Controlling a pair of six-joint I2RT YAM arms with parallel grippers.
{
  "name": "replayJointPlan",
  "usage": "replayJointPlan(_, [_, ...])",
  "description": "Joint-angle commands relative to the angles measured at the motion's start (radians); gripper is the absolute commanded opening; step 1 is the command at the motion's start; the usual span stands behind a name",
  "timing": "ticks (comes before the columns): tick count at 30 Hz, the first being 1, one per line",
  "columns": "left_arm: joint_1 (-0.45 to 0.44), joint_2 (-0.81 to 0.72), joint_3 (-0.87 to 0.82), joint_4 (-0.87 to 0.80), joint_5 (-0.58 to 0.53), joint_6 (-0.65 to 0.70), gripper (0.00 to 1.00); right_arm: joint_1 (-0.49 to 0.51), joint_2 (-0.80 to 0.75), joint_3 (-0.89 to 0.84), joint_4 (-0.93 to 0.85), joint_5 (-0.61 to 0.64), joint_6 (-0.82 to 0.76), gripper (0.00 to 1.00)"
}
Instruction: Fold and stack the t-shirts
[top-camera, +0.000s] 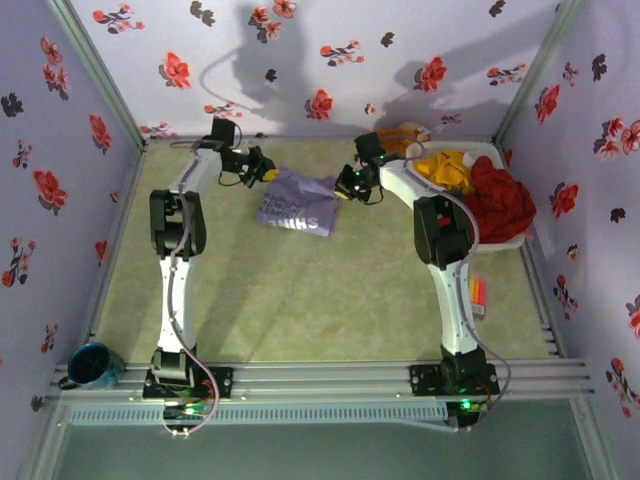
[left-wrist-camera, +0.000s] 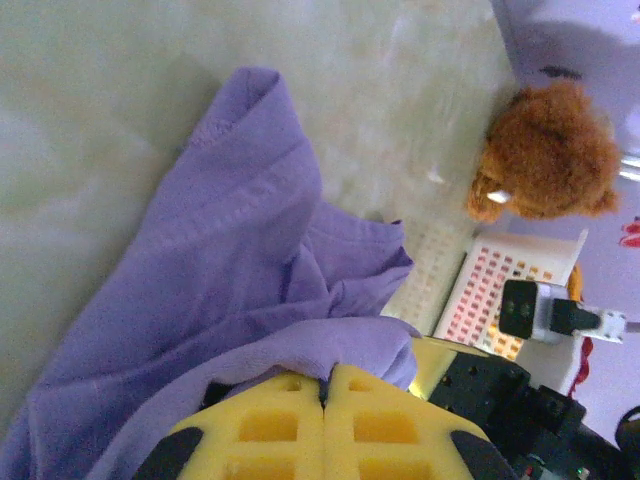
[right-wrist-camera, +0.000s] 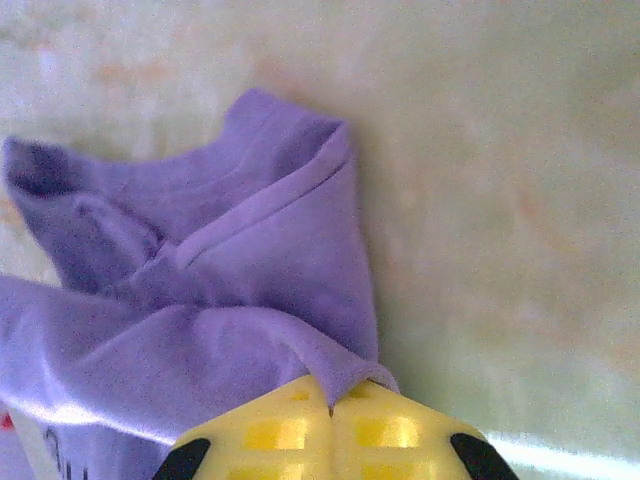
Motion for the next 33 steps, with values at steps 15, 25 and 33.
replayJointPlan(15, [0.042, -0.246, -0.208, 0.14, -0.032, -0.039, 0.34, 0.017, -0.179, 0.055, -0.188, 0.017, -0.113, 0.54])
replayJointPlan(25, [-0.036, -0.305, -0.565, 0.233, -0.104, 0.022, 0.11, 0.115, -0.085, -0.042, -0.091, -0.053, -0.043, 0.26])
replayJointPlan(33, [-0.088, -0.375, -0.735, 0.146, -0.221, 0.134, 0.14, 0.149, -0.131, -0.253, -0.069, -0.011, -0.045, 0.24])
